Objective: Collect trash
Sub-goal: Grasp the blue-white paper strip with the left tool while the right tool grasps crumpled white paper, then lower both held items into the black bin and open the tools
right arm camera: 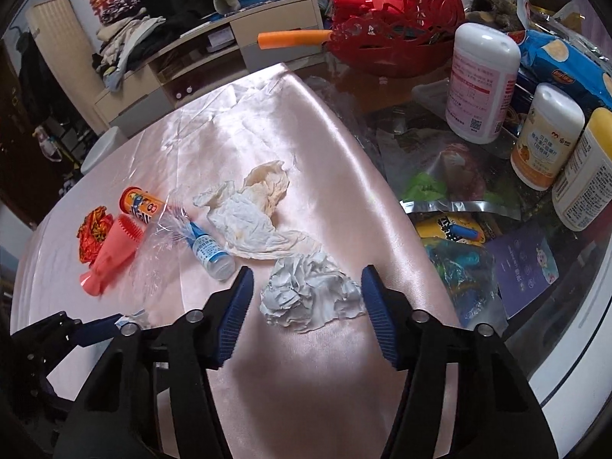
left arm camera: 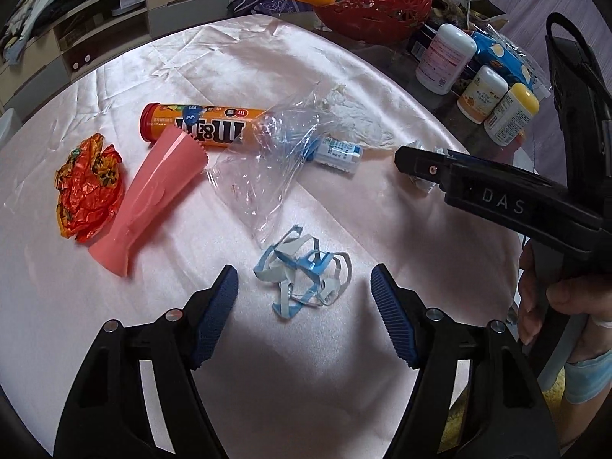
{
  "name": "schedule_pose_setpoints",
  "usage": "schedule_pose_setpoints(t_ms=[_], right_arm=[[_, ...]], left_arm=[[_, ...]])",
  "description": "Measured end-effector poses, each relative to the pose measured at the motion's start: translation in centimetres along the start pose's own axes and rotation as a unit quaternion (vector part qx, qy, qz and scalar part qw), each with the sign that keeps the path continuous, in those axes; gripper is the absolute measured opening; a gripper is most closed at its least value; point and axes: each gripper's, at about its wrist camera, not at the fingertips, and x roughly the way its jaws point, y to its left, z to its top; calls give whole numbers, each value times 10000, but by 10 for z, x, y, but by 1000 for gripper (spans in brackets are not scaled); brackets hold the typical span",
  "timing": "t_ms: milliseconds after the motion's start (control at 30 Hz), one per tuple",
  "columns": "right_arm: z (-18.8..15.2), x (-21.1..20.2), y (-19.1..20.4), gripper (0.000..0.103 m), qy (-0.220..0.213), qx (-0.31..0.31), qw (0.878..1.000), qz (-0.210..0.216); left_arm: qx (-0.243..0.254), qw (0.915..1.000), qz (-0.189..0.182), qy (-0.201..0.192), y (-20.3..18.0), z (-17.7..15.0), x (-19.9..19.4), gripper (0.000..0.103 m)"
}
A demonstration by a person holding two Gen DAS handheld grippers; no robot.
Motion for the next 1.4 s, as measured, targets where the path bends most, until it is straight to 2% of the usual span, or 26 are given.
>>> schedule_pose_setpoints(t_ms=[33, 67, 100, 133, 267, 400, 600, 900, 1167, 1400], right_arm=[[-1, 2, 1, 43, 25, -27, 10000, -26], [-2, 3, 2, 42, 6, -72, 10000, -63], [-4, 1, 3, 38, -32, -123, 9999, -85], [-5, -1, 4, 32, -48, -151, 9999, -69], [-8, -12, 5, 25, -79, -140, 9998, -87], [-22, -28, 6, 23, -66, -85, 9999, 4], [-60, -57, 14, 23, 26, -62, 9999, 112], [-122, -103, 40, 23, 70, -138, 9992, 358], [-173, -118, 50, 23, 321, -95, 9984, 451], [-212, -116, 50, 23, 643, -5, 9967, 499]], left_arm=[[24, 10000, 54, -13, 0, 1, 0, 54], [29, 9999, 99, -27, 0, 2, 0, 45], [14, 10000, 73, -19, 1, 2, -1, 38], [-31, 10000, 26, 16, 4, 1, -2, 27], [-73, 9999, 69, 19, 10, -6, -10, 16], [-112, 9999, 80, -7, 14, -20, -26, 14], [-285, 9995, -66, -138, 19, -50, -60, 14], [-181, 9994, -111, -264, 1, -109, -101, 14], [-40, 9996, -254, -87, -20, -163, -106, 14], [-21, 9990, -385, 225, -29, -202, -90, 14]])
